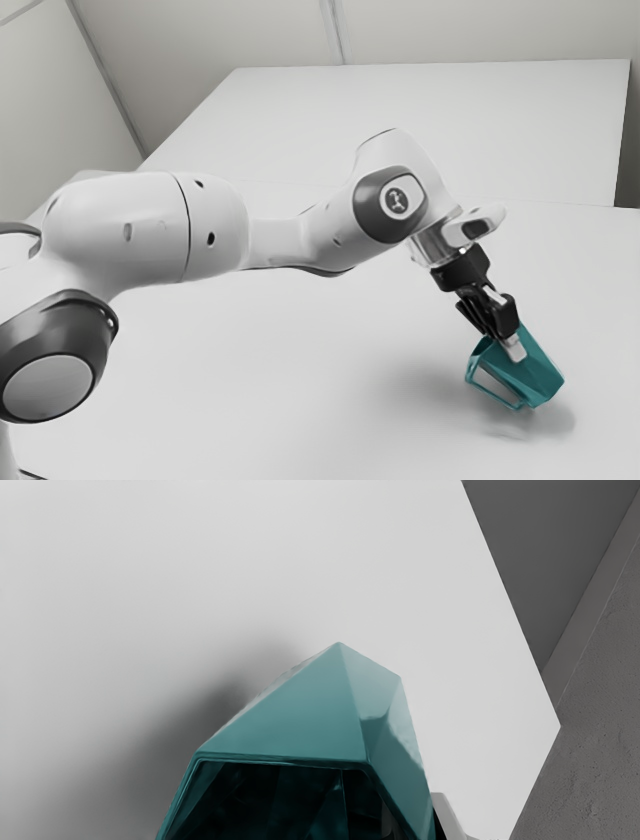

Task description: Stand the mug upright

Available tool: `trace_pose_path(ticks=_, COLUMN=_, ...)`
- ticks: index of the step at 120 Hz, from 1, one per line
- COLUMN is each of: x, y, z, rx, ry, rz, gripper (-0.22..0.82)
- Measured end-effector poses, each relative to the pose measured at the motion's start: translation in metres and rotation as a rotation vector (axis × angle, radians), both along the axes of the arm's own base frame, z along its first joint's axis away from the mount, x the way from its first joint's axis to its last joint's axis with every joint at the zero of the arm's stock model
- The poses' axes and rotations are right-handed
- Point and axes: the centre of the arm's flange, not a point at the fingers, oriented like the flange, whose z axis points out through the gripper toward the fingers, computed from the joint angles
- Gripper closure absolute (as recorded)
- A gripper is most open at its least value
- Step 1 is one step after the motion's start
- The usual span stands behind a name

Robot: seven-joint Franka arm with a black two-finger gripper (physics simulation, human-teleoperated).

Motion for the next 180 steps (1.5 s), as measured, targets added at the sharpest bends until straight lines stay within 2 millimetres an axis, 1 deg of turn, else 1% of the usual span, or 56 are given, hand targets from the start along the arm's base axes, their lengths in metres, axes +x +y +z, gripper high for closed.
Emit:
trace_pose_path(ticks=17, x=0.007, y=0.017, z=0.012, rx=0.055, ry=-0.039, rz=0.000, gripper=0.79)
trace_pose_path(ticks=27, x=0.011, y=0.035, z=0.013, rx=0.098, ry=-0.051, rz=0.013, gripper=0.79)
trace_pose_path(ticks=44, x=0.021, y=0.068, z=0.026, rx=0.180, ry=-0.092, rz=0.034, gripper=0.79)
trace_pose_path(ticks=67, x=0.035, y=0.133, z=0.039, rx=0.319, ry=-0.147, rz=0.080, gripper=0.79)
trace_pose_path(ticks=80, x=0.041, y=0.162, z=0.044, rx=0.425, ry=-0.192, rz=0.085, gripper=0.79)
trace_pose_path(ticks=90, x=0.048, y=0.186, z=0.043, rx=0.509, ry=-0.216, rz=0.098, gripper=0.79)
trace_pose_path(ticks=115, x=0.073, y=0.271, z=0.046, rx=0.660, ry=-0.235, rz=0.203, gripper=0.79)
trace_pose_path(ticks=123, x=0.077, y=0.292, z=0.052, rx=0.692, ry=-0.246, rz=0.229, gripper=0.79)
trace_pose_path(ticks=137, x=0.080, y=0.312, z=0.052, rx=0.746, ry=-0.251, rz=0.258, gripper=0.79)
trace_pose_path(ticks=152, x=0.085, y=0.347, z=0.056, rx=0.790, ry=-0.247, rz=0.324, gripper=0.79)
trace_pose_path(ticks=158, x=0.086, y=0.357, z=0.058, rx=0.800, ry=-0.244, rz=0.347, gripper=0.79)
trace_pose_path(ticks=165, x=0.086, y=0.363, z=0.057, rx=0.810, ry=-0.240, rz=0.365, gripper=0.79)
trace_pose_path(ticks=180, x=0.087, y=0.364, z=0.053, rx=0.836, ry=-0.238, rz=0.380, gripper=0.79)
